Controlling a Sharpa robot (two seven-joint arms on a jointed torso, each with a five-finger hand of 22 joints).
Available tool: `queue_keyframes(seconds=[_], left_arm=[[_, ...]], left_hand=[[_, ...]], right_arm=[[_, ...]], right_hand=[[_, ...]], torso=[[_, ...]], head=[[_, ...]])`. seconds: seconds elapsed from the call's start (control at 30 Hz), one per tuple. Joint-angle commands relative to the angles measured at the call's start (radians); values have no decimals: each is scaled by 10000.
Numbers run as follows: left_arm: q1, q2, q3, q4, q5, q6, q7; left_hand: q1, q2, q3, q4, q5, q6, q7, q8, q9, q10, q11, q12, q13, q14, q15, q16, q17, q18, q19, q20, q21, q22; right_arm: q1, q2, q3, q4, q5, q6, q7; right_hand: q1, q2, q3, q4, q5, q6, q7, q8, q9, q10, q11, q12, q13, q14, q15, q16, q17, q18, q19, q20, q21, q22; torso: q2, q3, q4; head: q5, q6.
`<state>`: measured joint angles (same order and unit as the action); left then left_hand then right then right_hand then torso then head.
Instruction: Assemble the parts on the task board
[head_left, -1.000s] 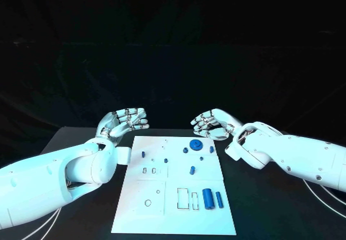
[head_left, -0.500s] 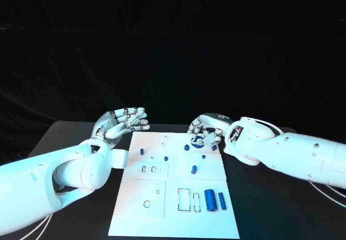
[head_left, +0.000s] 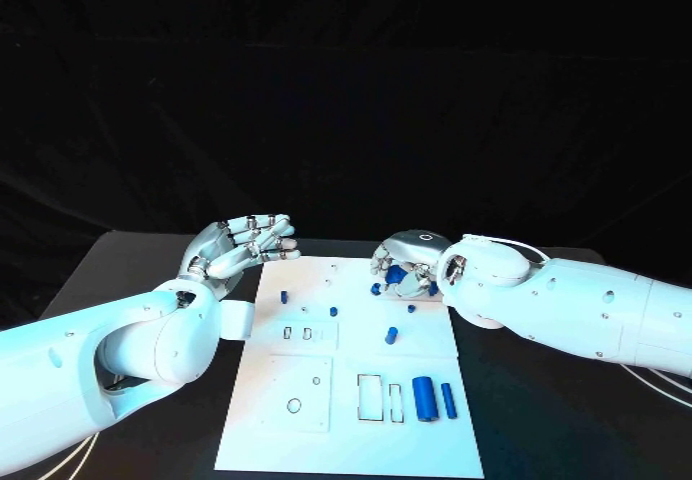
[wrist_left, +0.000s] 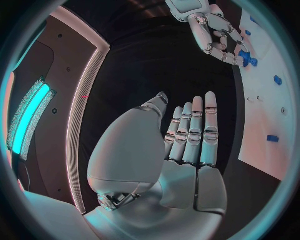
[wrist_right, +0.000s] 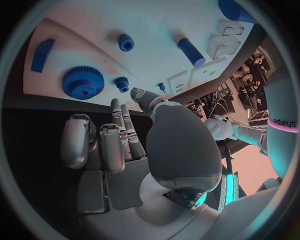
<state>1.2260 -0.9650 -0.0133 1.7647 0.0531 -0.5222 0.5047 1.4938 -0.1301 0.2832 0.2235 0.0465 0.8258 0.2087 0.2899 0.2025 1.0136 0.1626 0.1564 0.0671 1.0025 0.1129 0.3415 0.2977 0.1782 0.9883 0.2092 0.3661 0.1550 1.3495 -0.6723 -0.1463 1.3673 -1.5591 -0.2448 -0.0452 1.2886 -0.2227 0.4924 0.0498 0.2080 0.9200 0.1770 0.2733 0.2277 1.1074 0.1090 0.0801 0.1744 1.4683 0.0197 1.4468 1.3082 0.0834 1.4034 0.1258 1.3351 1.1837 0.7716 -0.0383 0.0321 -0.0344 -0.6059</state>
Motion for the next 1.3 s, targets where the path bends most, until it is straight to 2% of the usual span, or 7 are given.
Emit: queue_keyframes(seconds=[0.03, 0.13, 0.17, 0.23, 0.7, 1.03, 1.3], left_arm=[[28, -4, 14, 44, -70, 225, 5], [30, -10, 15, 45, -70, 237, -15], [31, -12, 15, 45, -70, 245, -23], [31, -12, 15, 44, -70, 256, -34], [32, -15, 16, 17, -70, 279, -85], [33, -22, 17, 2, -70, 304, -142], [33, -31, 17, -17, -70, 327, -183]], left_hand=[[-26, -99, 18, 61, 32, 61, 25, 0, -12, 62, -16, -50, -17, 44, -4, 13, 14, 51, 63, 10, 12, -14], [-30, -101, 18, 65, 33, 57, 28, -4, -14, 61, -14, -58, -18, 45, -3, 11, 16, 51, 65, 10, 11, -15], [-30, -101, 18, 65, 33, 57, 28, -4, -14, 61, -14, -58, -18, 45, -3, 11, 16, 51, 65, 10, 11, -15], [-30, -101, 18, 65, 33, 57, 28, -4, -14, 61, -14, -58, -18, 45, -3, 11, 16, 51, 65, 10, 11, -15], [-45, -99, 24, 83, 33, 44, 41, -20, -21, 54, -5, -87, -20, 47, 2, 0, 24, 48, 67, 11, 6, -22], [-70, -90, 32, 111, 33, 24, 63, -43, -32, 43, 10, -127, -22, 52, 10, -13, 34, 46, 71, 13, 0, -31], [-84, -92, 43, 133, 32, -17, 92, -82, -49, 14, 31, -191, -24, 61, 20, -32, 52, 45, 79, 17, -9, -45]], right_arm=[[-20, 54, 1, -37, -622, 488, -315], [-34, 104, 1, -68, -680, 503, -349], [-42, 128, 0, -82, -701, 507, -371], [-52, 159, 0, -107, -729, 521, -404], [-86, 231, -1, -104, -917, 477, -526], [-92, 222, -1, -76, -896, 77, -600], [-95, 190, 1, 27, -932, -689, -664]], right_hand=[[84, -52, 9, 78, 79, -89, -19, -51, 30, 39, 7, 74, 36, 593, 75, 68, 303, -209, 186, 11, 352, 518], [82, -56, 26, 93, 94, -79, -38, -41, 52, 50, -4, 92, 58, 579, 72, 69, 277, -298, 383, 15, 679, 1038], [59, -68, 70, 141, 106, -50, -101, -16, 104, 165, -59, 182, 141, 484, 29, -97, -82, -530, 947, -7, 1489, 2339], [49, -56, 107, 169, 107, -23, -108, 2, 136, 210, -66, 218, 183, 496, 20, -59, -39, -571, 1037, -14, 1632, 2569], [124, 67, 333, 191, 107, 264, -104, 151, 294, 219, -71, 255, 279, 512, 25, 22, -11, -609, 1113, 5, 1797, 2822], [378, 616, 734, 105, -24, 1001, -436, 674, 749, 887, -370, 594, 524, 504, -217, 49, -69, -770, 1512, -175, 2212, 3590], [460, 768, 752, -34, 13, 1094, -551, 935, 1058, 1121, -497, 733, 679, 499, -327, 46, -103, -821, 1642, -286, 2329, 3816]], torso=[[89, -10, 37], [123, -18, 52], [147, -20, 65], [160, -23, 77], [262, -35, 117], [324, -45, 144], [369, -41, 150]], head=[[-14, -2], [-31, -1], [-43, -2], [-47, -9], [-62, 5], [-84, 51], [-67, 125]])
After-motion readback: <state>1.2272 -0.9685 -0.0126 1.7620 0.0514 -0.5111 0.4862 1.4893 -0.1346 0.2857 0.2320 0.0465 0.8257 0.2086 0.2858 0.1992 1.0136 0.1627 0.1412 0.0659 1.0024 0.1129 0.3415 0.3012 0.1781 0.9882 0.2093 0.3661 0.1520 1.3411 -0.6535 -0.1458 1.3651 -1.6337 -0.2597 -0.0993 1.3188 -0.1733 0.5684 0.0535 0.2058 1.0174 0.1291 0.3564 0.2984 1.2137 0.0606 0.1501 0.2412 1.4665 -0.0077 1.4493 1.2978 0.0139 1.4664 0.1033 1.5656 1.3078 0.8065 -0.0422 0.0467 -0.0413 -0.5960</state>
